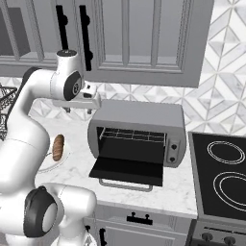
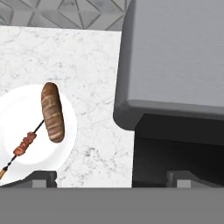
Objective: Pick up the kebab skewer and baguette bread, and place them inside the toaster oven. Close the toaster oven door and start by setting the timer.
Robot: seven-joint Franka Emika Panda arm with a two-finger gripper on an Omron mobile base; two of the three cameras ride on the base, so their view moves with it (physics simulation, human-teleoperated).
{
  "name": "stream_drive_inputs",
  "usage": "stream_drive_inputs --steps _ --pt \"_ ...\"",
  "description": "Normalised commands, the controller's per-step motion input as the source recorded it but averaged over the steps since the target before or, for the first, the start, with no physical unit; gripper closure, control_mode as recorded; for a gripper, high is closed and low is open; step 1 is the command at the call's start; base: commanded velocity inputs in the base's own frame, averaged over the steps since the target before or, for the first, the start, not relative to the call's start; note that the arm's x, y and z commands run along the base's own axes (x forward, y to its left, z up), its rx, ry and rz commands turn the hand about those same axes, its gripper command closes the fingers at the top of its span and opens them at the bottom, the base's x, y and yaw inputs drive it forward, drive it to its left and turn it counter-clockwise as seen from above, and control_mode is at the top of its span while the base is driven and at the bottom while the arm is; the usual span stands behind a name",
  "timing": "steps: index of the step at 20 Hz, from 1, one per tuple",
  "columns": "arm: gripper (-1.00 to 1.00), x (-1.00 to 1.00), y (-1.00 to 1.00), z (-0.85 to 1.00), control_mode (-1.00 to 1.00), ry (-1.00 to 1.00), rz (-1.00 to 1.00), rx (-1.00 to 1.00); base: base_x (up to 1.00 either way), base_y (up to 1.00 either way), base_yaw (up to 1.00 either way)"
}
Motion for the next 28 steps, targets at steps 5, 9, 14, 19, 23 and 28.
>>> stream_drive_inputs --steps 5,9,14,19,23,28 --pt "-1.00 0.00 0.00 0.00 1.00 0.00 0.00 0.00 0.00 0.00 0.00" --pt "-1.00 0.00 0.00 -0.07 -1.00 0.00 0.00 0.00 0.00 0.00 0.00" --pt "-1.00 -0.58 -0.87 -0.35 -1.00 -0.08 0.00 0.00 0.00 0.00 0.00" --pt "-1.00 -0.19 -0.92 -0.32 -1.00 -0.09 0.00 0.00 0.00 0.00 0.00" --pt "-1.00 0.21 -0.83 -0.28 -1.00 -0.07 0.00 0.00 0.00 0.00 0.00" --pt "-1.00 0.34 -0.69 -0.32 -1.00 -0.09 0.00 0.00 0.00 0.00 0.00"
